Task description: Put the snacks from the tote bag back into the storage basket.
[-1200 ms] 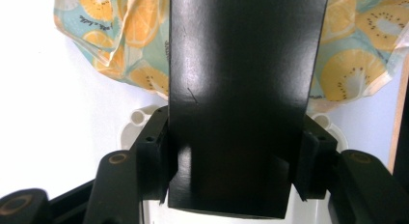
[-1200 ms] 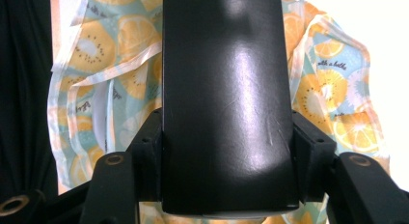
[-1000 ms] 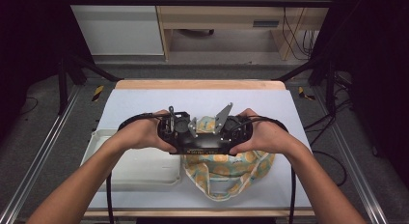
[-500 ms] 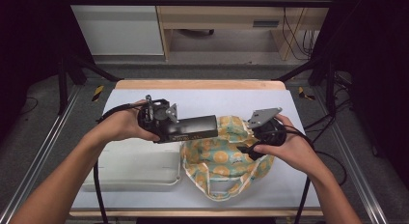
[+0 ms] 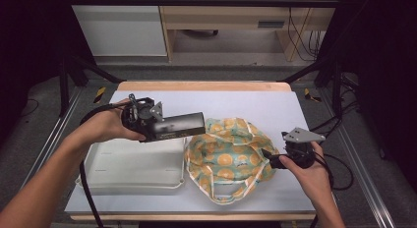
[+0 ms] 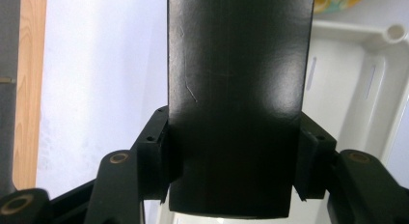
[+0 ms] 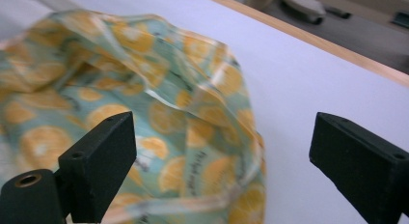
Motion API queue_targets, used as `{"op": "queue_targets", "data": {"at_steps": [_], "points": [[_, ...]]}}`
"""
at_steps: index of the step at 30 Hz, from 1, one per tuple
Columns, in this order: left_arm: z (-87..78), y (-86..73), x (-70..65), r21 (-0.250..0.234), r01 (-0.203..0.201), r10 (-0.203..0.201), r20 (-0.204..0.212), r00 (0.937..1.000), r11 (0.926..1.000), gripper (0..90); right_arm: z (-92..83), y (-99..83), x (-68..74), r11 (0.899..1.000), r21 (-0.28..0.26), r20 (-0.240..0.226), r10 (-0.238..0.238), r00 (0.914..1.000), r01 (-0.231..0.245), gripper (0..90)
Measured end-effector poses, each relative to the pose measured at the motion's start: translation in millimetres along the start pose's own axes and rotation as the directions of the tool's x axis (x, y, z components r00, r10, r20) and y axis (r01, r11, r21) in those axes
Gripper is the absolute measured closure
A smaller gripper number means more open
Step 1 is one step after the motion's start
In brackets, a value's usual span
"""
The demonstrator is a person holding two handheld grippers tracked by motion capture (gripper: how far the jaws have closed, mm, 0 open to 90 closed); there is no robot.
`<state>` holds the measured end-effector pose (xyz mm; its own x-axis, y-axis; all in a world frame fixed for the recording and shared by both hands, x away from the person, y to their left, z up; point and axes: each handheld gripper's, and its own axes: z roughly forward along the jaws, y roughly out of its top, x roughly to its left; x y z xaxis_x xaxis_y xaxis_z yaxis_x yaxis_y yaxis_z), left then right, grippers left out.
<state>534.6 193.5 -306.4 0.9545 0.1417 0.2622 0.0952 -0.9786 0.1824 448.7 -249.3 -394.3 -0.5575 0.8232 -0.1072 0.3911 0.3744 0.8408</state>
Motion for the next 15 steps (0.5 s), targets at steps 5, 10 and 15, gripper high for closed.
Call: {"op": "queue_targets", "data": {"at_steps": [5, 10, 15], "points": [[1.9, -12.0, 3.2, 0.01, 0.01, -0.01, -0.001, 0.9999, 0.9999, 43.0, -3.9, -29.9, -11.4, 0.995, -0.035, 0.062, 0.093, 0.9938, -0.091, 10.4], [4.7, -22.0, 4.2, 0.021, 0.015, -0.015, -0.005, 0.9999, 0.9997, 43.0, -8.0, -46.6, -16.6, 0.987, -0.08, 0.11, 0.147, 0.9831, -0.138, 11.1], [6.0, -28.5, 3.6, 0.021, 0.014, -0.014, 0.002, 0.9999, 0.9997, 43.0, -8.3, -60.4, -17.9, 0.982, -0.105, 0.151, 0.169, 0.9739, -0.155, 11.8]]}}
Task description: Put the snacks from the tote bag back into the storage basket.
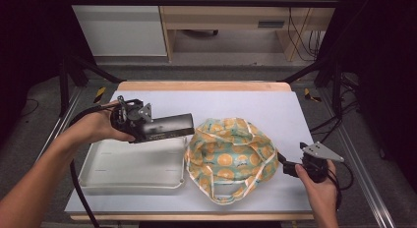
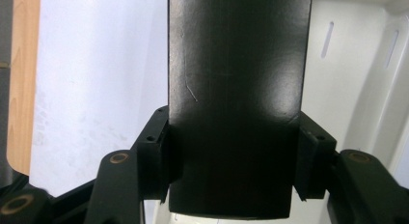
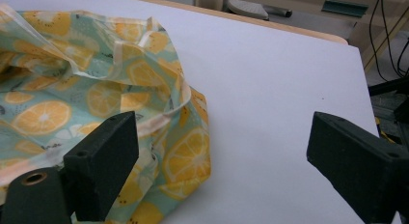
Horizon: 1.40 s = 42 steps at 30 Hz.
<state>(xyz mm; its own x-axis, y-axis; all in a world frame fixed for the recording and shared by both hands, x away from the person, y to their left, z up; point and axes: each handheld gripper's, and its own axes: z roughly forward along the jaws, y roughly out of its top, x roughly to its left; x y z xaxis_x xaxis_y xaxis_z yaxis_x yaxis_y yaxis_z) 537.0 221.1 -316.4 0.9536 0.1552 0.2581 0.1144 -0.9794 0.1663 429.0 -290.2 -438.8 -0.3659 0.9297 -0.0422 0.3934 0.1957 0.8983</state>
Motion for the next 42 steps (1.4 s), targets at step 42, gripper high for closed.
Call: {"op": "queue_targets", "data": {"at_steps": [42], "points": [[38.6, -48.0, -18.2, 0.002, -0.061, 0.061, 0.099, 0.9932, 0.9981, 43.0, -18.6, -17.5, -18.6, 0.998, -0.007, 0.144, 0.056, 0.988, -0.056, 10.3]]}}
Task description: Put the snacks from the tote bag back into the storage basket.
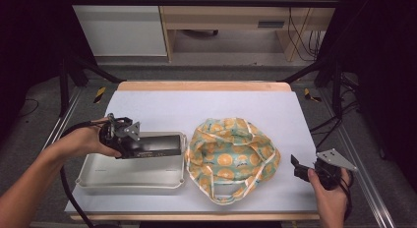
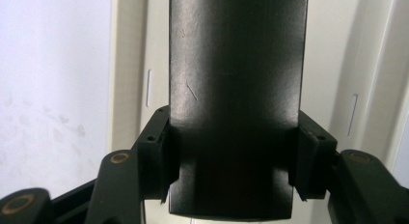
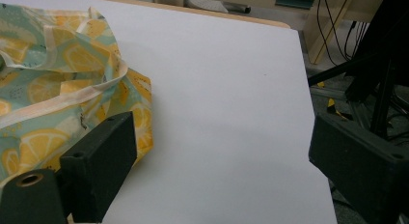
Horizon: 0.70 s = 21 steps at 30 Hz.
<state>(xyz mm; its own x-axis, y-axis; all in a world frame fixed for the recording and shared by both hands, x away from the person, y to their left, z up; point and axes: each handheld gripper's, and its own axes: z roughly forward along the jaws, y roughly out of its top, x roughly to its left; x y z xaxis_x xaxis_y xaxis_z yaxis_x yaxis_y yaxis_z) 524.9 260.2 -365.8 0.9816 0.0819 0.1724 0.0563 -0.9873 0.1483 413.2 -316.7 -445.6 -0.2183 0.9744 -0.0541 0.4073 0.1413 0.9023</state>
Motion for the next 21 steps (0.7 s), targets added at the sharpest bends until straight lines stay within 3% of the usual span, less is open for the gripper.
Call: {"op": "queue_targets", "data": {"at_steps": [21], "points": [[13.5, -2.7, -4.5, -0.021, -0.04, 0.041, 0.041, 0.9983, 0.999, 43.0, 2.7, -0.4, 1.5, 1.0, 0.009, -0.01, -0.008, 0.9999, 0.008, 9.9]]}}
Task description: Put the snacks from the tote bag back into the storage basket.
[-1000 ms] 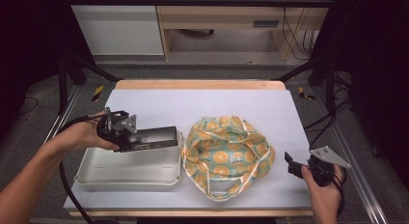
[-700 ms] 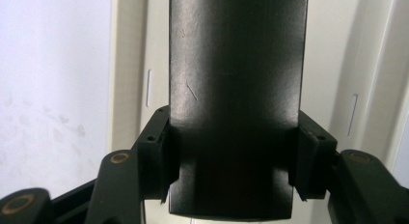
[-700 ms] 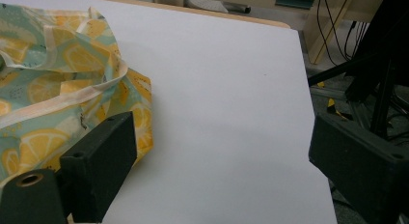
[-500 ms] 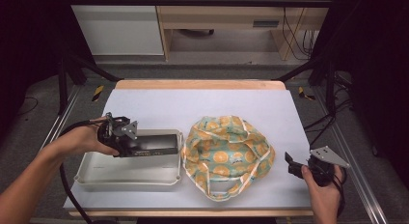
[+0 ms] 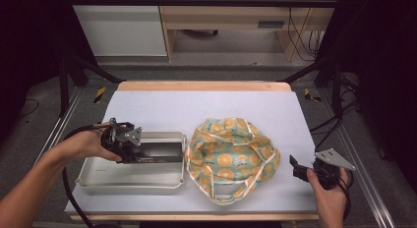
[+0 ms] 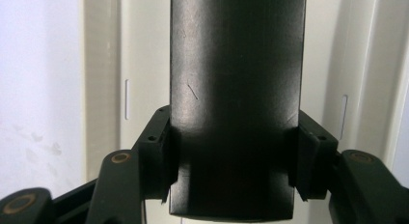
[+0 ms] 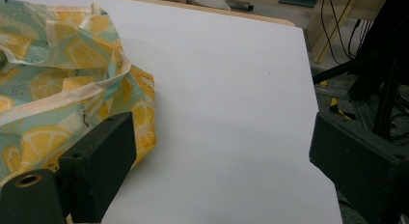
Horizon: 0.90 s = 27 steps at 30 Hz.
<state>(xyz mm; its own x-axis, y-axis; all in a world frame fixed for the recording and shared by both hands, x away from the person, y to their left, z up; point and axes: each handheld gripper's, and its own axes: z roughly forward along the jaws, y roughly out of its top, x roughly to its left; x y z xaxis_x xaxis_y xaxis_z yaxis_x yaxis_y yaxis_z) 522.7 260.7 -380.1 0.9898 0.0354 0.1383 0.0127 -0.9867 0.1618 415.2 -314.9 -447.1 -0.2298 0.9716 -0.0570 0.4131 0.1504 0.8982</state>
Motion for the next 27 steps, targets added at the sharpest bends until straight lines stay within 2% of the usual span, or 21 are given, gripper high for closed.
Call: {"op": "queue_targets", "data": {"at_steps": [8, 27], "points": [[6.4, -0.8, -1.1, -0.001, -0.01, 0.01, 0.014, 0.9999, 0.9999, 43.0, 0.0, -0.1, 0.5, 1.0, 0.004, 0.0, -0.003, 1.0, 0.003, 9.9], [24.7, -4.4, 2.1, -0.004, -0.003, 0.003, 0.046, 0.9989, 1.0, 42.8, 0.6, -0.2, 1.8, 1.0, 0.006, -0.002, -0.006, 1.0, 0.006, 9.7]]}}
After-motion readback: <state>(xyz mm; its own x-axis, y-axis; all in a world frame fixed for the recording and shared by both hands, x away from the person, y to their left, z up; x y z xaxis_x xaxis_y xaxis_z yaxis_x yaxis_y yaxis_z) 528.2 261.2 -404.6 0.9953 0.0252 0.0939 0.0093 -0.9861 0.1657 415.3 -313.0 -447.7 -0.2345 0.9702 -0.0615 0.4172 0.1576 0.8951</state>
